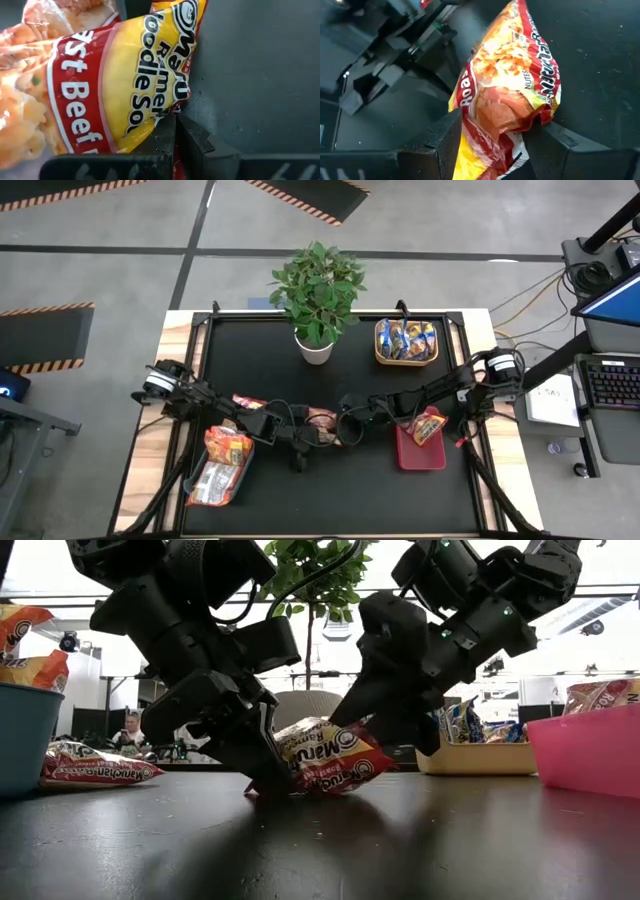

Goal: Sort Maruchan noodles
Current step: Put the red noodle pack into the pink bin

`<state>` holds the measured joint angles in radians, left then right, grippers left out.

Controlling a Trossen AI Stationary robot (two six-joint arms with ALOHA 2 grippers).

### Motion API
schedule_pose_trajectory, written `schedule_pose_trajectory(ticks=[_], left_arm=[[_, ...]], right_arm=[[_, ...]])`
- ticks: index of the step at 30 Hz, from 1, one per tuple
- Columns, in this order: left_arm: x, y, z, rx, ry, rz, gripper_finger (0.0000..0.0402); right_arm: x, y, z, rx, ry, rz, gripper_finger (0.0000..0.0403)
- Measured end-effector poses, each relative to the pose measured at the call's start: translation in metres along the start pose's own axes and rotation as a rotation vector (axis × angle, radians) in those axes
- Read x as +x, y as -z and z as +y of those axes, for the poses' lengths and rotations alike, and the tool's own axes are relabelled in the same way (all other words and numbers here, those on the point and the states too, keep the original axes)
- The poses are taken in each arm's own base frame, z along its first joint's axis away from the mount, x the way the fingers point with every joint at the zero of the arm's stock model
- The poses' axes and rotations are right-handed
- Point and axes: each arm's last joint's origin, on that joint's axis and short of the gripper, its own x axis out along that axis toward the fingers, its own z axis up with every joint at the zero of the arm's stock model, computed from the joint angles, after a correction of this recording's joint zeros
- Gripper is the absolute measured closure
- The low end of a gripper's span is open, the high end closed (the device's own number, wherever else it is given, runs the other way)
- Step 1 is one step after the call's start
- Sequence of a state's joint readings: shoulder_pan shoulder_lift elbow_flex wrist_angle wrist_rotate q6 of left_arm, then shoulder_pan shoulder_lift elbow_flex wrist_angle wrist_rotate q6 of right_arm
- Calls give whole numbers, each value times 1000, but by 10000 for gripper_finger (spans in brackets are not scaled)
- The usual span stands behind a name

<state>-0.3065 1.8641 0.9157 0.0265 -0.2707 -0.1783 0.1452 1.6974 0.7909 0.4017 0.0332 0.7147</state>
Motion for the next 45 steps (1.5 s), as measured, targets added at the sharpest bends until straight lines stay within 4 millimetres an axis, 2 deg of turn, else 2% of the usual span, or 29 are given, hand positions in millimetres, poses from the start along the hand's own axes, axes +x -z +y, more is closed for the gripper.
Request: schedule_pose_trajectory(ticks=[3,6,13,18,25,30,36,41,45], left_arm=[[0,0,0,0,0,-1,402],[0,0,0,0,0,-2,402],[0,0,0,-1,2,-6,402],[-13,-3,-2,24,13,-1,402],[-51,-16,4,47,23,-32,402],[-80,-26,9,55,33,-94,402],[-110,-36,12,86,46,-198,402],[-121,-39,13,104,51,-241,402],[-121,-40,13,118,49,-244,402]], right_arm=[[-2,-2,1,-22,-6,-7,230],[-2,-2,1,-31,-5,-6,264],[-2,-2,2,-81,-12,-3,380],[-8,-5,4,-108,-15,1,394],[-33,-13,11,-146,13,37,395],[-68,-21,20,-182,25,66,395],[-130,-22,40,-200,-46,142,395],[-185,-18,54,-132,-44,243,395],[-219,-15,63,-73,-26,319,395]])
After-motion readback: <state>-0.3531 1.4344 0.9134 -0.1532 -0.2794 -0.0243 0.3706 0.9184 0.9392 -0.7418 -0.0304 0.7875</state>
